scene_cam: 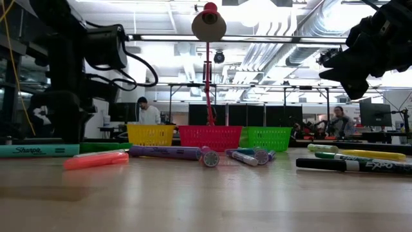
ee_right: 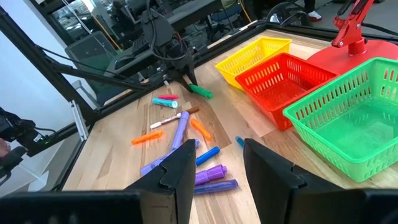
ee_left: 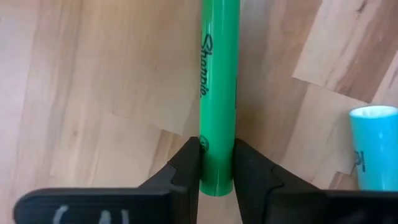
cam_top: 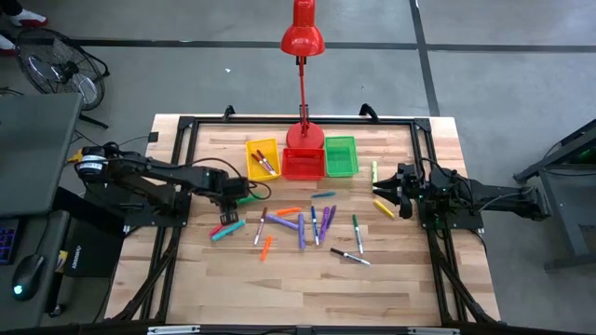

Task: Pick & Place Markers
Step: Put the green highlighter pen into the red bin

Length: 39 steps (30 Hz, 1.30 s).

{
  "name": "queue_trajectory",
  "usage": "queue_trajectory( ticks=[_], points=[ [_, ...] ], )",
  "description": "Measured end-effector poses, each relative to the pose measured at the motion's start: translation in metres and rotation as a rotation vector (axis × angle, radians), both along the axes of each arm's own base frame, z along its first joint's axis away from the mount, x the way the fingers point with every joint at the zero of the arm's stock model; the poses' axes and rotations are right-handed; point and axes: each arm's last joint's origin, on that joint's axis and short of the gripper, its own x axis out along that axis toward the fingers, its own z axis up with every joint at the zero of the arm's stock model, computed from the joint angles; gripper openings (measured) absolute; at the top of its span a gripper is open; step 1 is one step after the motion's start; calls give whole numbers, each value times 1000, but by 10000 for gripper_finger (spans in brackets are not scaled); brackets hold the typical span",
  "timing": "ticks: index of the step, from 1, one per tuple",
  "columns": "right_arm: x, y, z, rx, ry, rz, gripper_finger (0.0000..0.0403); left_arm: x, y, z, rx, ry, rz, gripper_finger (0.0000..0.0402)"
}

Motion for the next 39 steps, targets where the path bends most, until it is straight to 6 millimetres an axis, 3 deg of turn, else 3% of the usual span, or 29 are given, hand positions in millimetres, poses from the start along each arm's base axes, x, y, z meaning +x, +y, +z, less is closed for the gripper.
queue_trajectory(
  ticks=[7,13,26,32,39],
  points=[
    [0,0,0,0,0,0,124,3,-6,4,-29,-15,-32,77],
    [0,0,0,0,1,0,124,7,-8,21,-41,-95,-39,67],
    [0,0,0,0,-1,0,124,30,-13,87,-12,-349,-70,69],
    [0,0,0,0,0,0,124,58,-2,108,62,-347,-111,69],
    [0,0,0,0,1,0,124,100,31,120,137,-264,-96,69]
  ],
)
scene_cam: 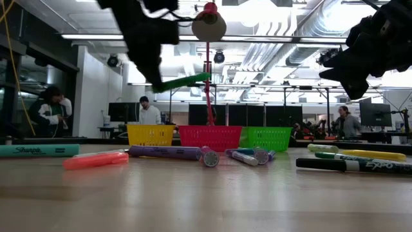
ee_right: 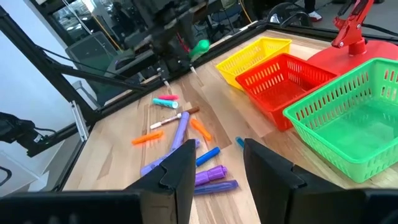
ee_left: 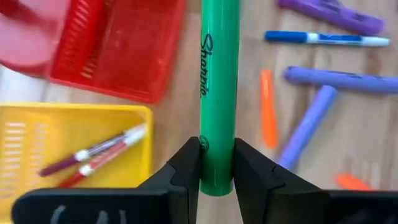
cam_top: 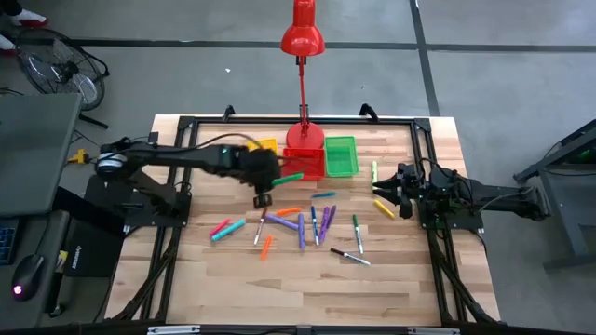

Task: Pick & Place Markers
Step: Put the green highlighter pen into the red bin

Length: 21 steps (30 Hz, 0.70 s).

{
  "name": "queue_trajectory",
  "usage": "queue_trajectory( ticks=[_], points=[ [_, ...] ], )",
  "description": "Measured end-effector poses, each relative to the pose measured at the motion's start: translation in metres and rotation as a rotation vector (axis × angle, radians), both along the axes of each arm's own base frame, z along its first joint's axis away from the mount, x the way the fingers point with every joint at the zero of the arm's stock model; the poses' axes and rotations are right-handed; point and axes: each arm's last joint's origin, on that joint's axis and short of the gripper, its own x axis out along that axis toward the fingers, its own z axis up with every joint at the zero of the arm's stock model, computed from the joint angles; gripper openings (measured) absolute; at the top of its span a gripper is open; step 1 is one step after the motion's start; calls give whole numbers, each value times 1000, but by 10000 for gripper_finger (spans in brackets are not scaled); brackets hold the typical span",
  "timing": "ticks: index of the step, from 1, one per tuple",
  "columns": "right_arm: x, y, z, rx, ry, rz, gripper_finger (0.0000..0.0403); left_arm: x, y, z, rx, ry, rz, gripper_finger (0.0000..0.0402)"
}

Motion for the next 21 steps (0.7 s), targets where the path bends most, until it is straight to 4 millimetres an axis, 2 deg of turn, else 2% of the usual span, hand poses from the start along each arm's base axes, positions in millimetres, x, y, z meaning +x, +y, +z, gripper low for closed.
queue_trajectory(
  ticks=[10,13,21],
  points=[
    [0,0,0,0,-1,0,124,56,58,5,34,115,53,69],
    [0,0,0,0,-1,0,124,73,74,0,24,155,74,69],
    [0,0,0,0,-1,-1,124,97,94,-20,4,309,73,69]
  ],
)
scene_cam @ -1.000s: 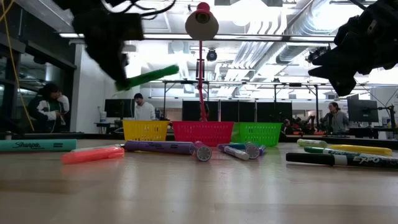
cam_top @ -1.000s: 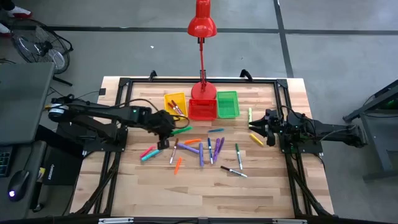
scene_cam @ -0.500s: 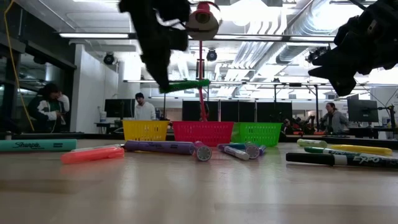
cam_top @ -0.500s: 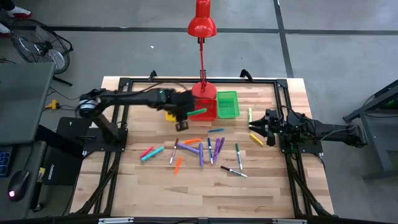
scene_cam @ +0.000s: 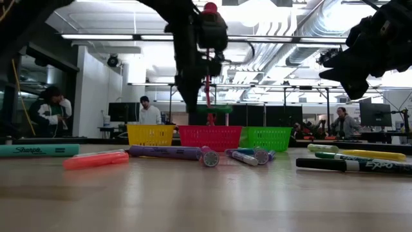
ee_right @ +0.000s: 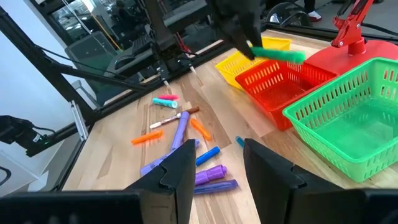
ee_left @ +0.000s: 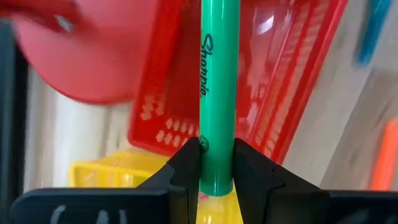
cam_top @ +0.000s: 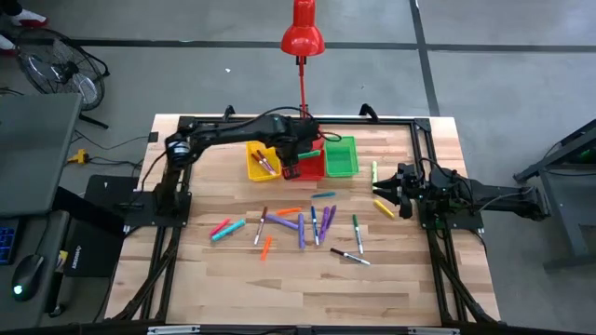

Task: Pick & Place Markers
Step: Put the green highlighter pen into the red bin

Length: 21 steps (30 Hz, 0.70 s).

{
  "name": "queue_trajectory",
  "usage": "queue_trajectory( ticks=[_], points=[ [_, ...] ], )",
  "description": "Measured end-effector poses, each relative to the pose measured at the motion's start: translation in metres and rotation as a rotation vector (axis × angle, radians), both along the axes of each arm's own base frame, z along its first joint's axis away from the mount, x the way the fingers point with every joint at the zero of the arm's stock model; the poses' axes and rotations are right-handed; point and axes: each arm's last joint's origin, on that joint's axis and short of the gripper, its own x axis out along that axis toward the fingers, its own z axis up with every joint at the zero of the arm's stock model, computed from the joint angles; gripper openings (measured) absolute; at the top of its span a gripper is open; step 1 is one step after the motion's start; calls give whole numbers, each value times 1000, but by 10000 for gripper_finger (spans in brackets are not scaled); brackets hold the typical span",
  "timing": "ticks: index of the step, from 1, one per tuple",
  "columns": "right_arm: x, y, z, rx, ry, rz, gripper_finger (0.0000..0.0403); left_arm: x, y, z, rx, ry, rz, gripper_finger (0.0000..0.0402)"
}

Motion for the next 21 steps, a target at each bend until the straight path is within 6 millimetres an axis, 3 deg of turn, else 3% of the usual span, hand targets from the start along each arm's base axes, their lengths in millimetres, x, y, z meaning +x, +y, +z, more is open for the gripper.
queue_trajectory(
  ticks=[11,21],
  points=[
    [0,0,0,0,0,0,124,14,5,-17,4,42,-52,69],
    [0,0,0,0,0,1,124,13,5,-17,4,49,-52,70]
  ],
)
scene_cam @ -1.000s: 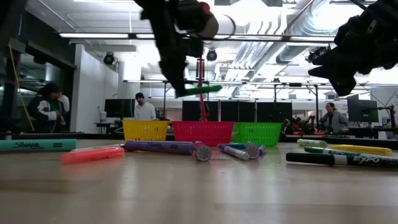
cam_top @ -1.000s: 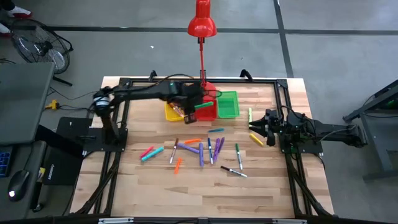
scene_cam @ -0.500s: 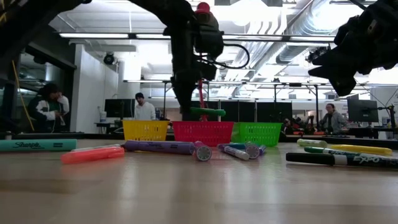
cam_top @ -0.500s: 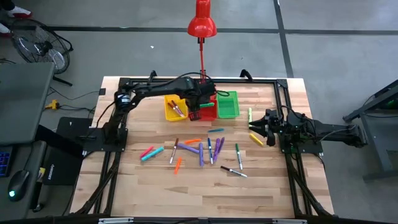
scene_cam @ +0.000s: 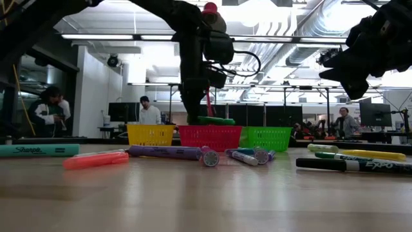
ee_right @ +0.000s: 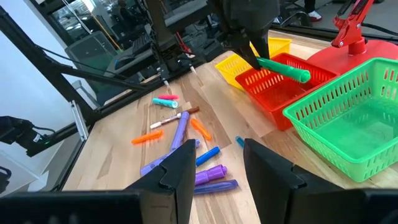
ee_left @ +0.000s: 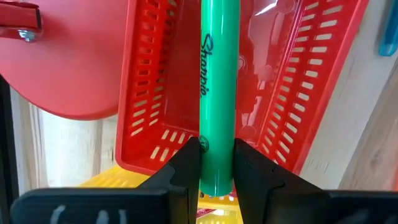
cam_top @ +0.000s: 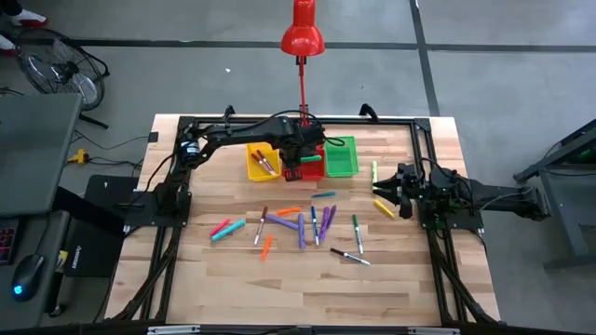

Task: Pick & Place Markers
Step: Put the green highlighter pen into the red bin, then put the pink pen into the green bin

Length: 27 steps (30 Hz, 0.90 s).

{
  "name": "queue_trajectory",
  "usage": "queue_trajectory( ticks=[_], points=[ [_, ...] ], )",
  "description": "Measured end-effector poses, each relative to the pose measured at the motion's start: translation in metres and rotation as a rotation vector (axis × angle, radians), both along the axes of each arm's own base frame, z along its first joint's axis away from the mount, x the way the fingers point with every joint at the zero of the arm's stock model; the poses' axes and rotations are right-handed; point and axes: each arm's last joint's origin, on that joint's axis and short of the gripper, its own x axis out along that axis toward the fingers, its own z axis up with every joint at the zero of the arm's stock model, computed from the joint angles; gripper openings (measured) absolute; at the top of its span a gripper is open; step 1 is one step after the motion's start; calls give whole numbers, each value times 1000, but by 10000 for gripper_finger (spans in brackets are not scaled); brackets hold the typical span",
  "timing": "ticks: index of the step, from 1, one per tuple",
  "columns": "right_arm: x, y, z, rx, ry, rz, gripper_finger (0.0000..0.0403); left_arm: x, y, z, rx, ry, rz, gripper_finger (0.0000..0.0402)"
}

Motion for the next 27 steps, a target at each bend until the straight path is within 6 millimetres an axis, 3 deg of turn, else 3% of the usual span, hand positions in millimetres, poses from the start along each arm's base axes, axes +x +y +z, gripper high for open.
queue_trajectory(
  ticks=[10,19,27],
  points=[
    [0,0,0,0,0,0,124,0,0,0,1,-4,0,121],
    [0,0,0,0,0,0,124,3,-8,1,24,2,6,126],
    [0,0,0,0,0,0,124,-16,-23,32,-7,-24,168,126]
  ],
)
